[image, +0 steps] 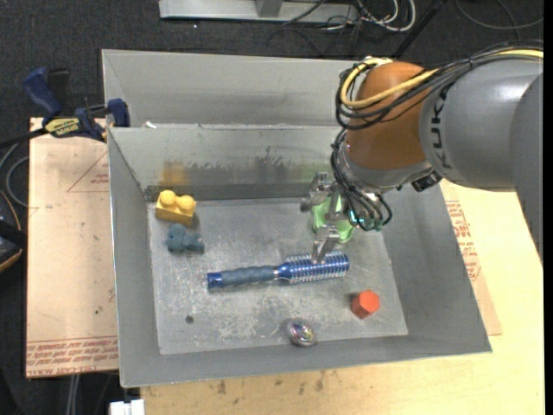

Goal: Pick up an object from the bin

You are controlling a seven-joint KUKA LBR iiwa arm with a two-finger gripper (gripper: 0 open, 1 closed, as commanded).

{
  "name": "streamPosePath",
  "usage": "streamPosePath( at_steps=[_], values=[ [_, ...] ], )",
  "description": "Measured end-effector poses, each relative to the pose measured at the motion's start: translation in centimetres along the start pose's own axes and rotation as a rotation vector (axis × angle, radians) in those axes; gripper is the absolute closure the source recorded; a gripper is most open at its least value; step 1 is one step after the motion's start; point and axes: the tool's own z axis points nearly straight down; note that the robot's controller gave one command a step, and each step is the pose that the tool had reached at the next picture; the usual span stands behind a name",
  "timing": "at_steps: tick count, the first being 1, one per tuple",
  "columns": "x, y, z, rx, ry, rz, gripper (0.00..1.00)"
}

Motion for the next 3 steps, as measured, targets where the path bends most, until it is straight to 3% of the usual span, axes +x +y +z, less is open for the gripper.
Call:
streamPosePath(
  at_steps=[1, 2, 3],
  values=[
    [3.5, -0.8, 5.7, -0.003, -0.023, 0.019, 0.00],
    [3.3, -0.8, 5.3, -0.002, -0.026, 0.018, 1.00],
    [2.8, -0.2, -9.9, 0.001, -0.016, -0.018, 1.00]
  ],
)
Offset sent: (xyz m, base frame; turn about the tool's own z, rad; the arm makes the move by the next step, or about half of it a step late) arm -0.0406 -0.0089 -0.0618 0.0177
